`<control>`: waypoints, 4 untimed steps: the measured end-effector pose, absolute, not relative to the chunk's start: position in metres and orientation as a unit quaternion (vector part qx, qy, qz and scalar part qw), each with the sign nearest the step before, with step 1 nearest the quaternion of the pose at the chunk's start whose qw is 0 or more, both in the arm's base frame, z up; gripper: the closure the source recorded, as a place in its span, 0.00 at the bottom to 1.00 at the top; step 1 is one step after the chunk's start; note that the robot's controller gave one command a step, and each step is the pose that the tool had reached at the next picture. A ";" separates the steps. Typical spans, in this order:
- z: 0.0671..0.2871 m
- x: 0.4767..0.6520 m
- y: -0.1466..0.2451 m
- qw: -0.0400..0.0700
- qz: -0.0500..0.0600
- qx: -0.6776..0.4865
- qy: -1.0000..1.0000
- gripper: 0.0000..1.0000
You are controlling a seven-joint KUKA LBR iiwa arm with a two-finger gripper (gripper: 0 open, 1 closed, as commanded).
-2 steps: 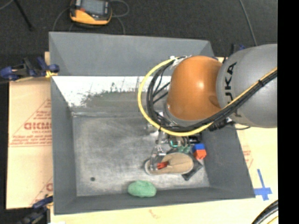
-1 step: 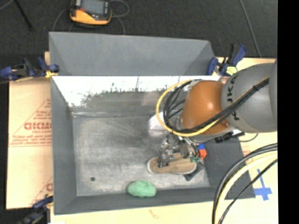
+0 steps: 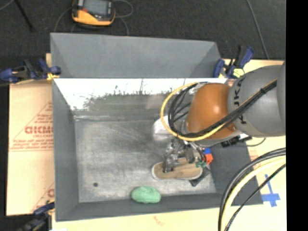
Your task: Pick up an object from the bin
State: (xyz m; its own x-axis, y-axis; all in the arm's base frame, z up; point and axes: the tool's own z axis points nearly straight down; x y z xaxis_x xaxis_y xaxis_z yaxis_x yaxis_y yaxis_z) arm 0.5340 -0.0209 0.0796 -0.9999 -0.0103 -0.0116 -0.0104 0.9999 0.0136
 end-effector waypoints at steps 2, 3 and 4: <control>0.140 0.523 -0.011 0.005 0.000 -0.007 1.000 1.00; 0.165 0.520 -0.018 0.000 0.000 0.025 1.000 1.00; 0.188 0.533 -0.008 0.002 0.000 -0.001 1.000 1.00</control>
Offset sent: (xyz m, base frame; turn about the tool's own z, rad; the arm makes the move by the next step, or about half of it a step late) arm -0.0145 0.0108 0.0556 -0.0011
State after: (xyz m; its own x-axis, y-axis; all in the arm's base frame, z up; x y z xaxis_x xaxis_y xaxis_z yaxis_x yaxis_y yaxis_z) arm 0.5332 -0.0082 0.1878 -1.0000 -0.0019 -0.0034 -0.0019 1.0000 -0.0009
